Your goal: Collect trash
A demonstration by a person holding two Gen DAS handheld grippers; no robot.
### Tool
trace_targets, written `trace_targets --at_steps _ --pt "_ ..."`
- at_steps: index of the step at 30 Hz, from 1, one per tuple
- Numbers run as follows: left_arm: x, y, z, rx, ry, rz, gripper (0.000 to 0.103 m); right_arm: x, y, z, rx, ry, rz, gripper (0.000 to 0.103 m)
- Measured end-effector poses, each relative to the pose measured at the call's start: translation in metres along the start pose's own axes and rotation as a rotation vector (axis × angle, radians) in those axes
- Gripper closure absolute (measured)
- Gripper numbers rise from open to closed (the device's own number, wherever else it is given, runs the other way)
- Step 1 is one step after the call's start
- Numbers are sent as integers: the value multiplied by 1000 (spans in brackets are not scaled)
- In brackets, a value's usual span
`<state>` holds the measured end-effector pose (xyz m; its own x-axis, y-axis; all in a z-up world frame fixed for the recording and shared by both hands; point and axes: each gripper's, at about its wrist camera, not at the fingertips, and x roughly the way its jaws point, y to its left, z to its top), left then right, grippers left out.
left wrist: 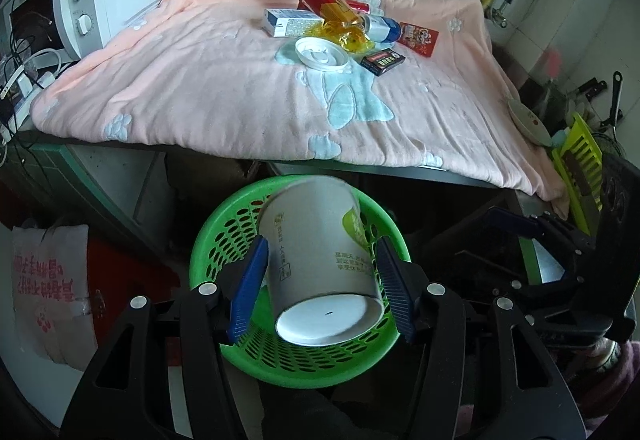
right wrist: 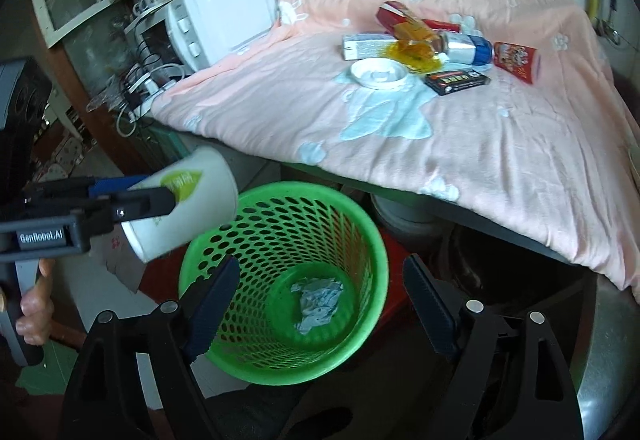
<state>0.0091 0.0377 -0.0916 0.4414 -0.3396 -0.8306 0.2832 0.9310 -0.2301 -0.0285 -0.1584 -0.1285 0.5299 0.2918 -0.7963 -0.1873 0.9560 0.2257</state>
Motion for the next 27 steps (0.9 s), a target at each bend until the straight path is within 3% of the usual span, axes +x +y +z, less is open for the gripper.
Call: trace_targets --at_steps 2,4,18,27 --pt "2 -2 0 6 7 -3 44 -1 -3 2 7 -4 4 22" --pt "5 -3 1 12 7 11 33 -2 -4 4 2 -7 5 22" --pt "0 3 25 14 -36 38 22 0 -15 34 22 -39 -13 19" --pt "5 12 59 2 -54 52 21 6 -52 93 88 -83 -41 18"
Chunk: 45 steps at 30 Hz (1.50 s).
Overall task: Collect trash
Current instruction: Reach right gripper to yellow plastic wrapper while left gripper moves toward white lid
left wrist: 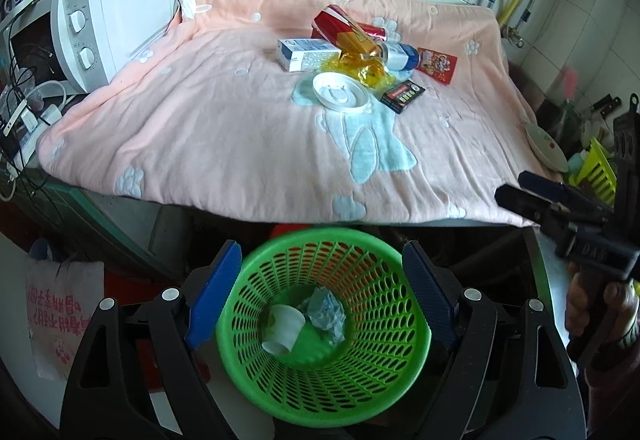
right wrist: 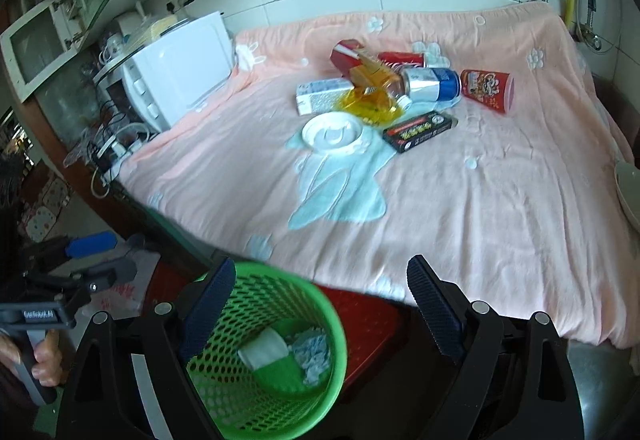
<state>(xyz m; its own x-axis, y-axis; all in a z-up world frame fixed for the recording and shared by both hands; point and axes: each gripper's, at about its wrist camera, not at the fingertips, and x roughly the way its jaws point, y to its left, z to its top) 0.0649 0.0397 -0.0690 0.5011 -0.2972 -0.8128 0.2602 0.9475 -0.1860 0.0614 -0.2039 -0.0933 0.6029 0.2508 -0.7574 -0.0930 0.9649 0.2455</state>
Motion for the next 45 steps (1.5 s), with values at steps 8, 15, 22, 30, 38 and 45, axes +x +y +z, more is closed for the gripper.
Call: trace_targets --at_steps 8,15,22,30,38,45 --pt "17 10 33 2 -9 6 21 33 -19 62 -12 -15 -1 18" --pt "35 17 64 11 -10 2 21 80 -34 107 -43 11 -13 19" --pt "58 22 87 26 4 -5 21 124 -39 143 -93 39 -16 21" --pt "80 30 102 28 21 -9 21 175 -40 168 -151 89 -27 23" --pt "99 40 110 7 46 -10 21 217 -37 186 -175 141 -46 23" --pt "107 48 113 -7 57 -10 21 253 -35 195 -157 187 -78 23"
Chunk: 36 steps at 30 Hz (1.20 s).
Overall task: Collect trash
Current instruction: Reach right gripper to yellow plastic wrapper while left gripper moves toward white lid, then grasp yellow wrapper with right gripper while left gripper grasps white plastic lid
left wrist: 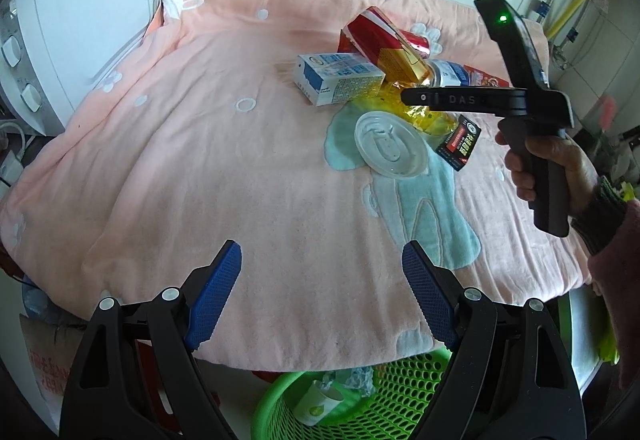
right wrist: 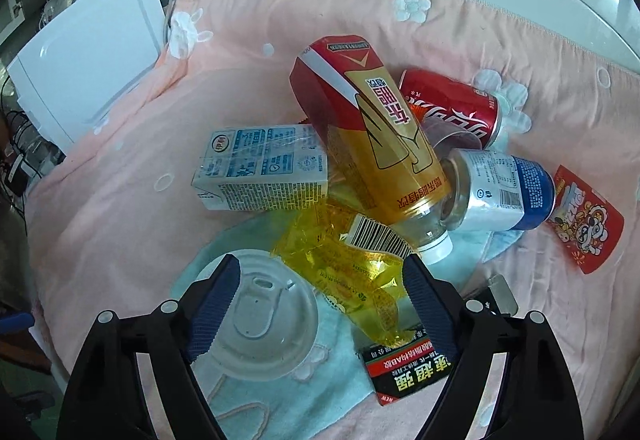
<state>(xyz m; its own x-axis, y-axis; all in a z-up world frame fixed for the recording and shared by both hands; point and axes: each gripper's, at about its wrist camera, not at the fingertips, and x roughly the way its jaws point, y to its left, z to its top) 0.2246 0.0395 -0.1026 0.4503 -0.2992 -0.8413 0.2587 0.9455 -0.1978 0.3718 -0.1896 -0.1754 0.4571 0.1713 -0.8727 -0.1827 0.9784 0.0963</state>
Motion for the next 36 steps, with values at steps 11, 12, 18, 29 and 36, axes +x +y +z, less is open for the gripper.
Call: trace_targets --at_steps 11,12,18,29,36 --pt "13 3 13 -4 6 -4 21 23 -16 2 51 33 -44 25" --pt "15 3 15 -3 6 -5 21 24 -16 1 44 33 -48 26" --pt "28 -4 30 8 4 -25 21 24 -24 0 48 41 -80 51" --pt "52 -14 56 17 18 -58 28 19 -46 -11 101 28 -62 72" --pt "68 -23 68 45 25 -75 34 9 -53 -18 122 -9 -62 83"
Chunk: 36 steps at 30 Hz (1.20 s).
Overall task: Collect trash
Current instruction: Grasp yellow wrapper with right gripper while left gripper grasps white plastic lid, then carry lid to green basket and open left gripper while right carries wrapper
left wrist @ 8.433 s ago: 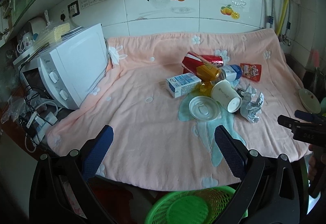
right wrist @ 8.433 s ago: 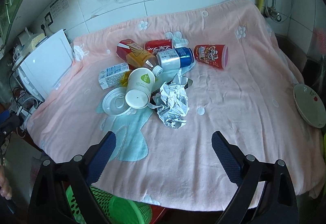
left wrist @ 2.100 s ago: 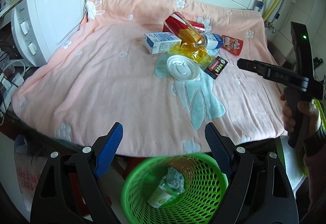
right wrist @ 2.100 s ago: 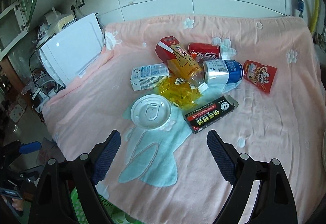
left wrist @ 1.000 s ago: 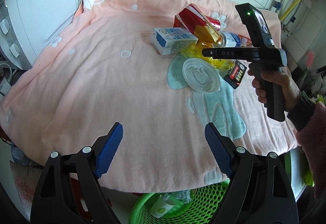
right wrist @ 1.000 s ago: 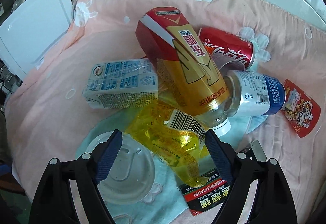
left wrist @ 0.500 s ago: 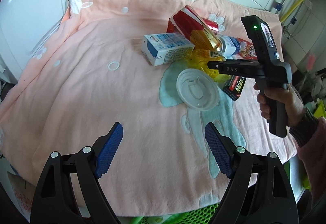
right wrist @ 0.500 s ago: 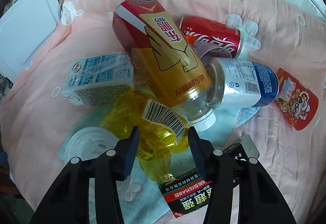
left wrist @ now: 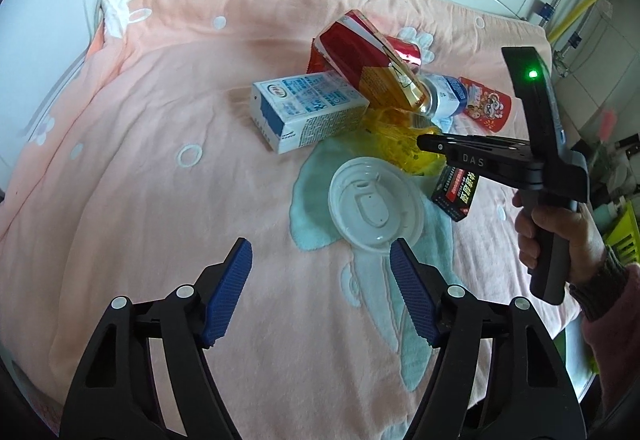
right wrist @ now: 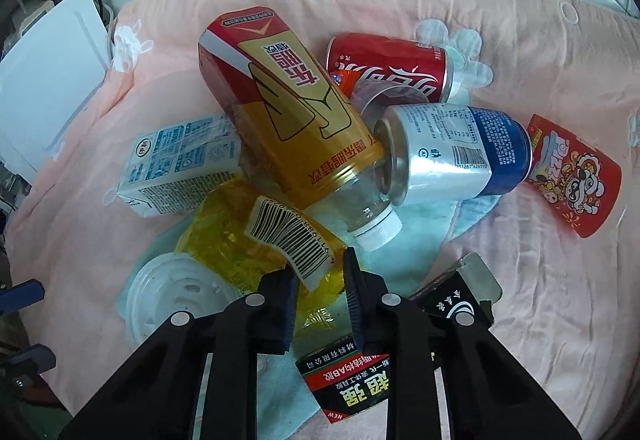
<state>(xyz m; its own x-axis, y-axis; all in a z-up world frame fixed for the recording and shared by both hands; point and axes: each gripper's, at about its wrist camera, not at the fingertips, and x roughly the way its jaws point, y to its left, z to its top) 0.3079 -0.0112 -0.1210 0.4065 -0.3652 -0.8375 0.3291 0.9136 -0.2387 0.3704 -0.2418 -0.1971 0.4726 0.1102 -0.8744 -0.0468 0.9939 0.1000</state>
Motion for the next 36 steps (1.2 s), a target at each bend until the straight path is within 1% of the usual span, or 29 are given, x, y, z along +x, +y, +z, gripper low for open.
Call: trace_targets --at_steps 3,5,6,8,11,13,17,20,27,29,30,34,36 --pt "11 -5 5 19 16 -9 39 -5 -2 -3 -2 -9 6 84" --pt "17 -6 7 26 24 -4 41 -10 -1 -6 -20 -24 -15 85" --pt "20 -6 7 25 29 -8 45 -10 0 -7 -23 -24 -14 86" --pt "25 -6 9 26 37 -13 47 -15 -2 -9 -16 -32 -24 89" --pt "36 -7 10 39 51 -11 51 -20 0 -8 -5 -48 -24 90" --pt "43 -8 11 43 63 -22 57 -27 -2 -9 5 -57 -19 90" --pt "54 -12 14 47 72 -30 61 -47 -5 -14 13 -81 -19 90" --pt "61 -16 16 52 76 -33 66 -62 -4 -19 17 -99 -13 90" --pt "78 -19 18 49 106 -14 85 -102 -3 -39 19 -140 4 90" --pt "80 -18 18 42 103 -9 90 -113 -2 -48 21 -149 7 90" --pt "80 -17 18 41 103 -8 94 -117 -2 -52 22 -152 10 90" --pt "77 -16 14 27 94 6 95 -136 1 -71 30 -167 21 90" --pt "73 -15 11 15 91 1 96 -143 3 -81 32 -170 24 90"
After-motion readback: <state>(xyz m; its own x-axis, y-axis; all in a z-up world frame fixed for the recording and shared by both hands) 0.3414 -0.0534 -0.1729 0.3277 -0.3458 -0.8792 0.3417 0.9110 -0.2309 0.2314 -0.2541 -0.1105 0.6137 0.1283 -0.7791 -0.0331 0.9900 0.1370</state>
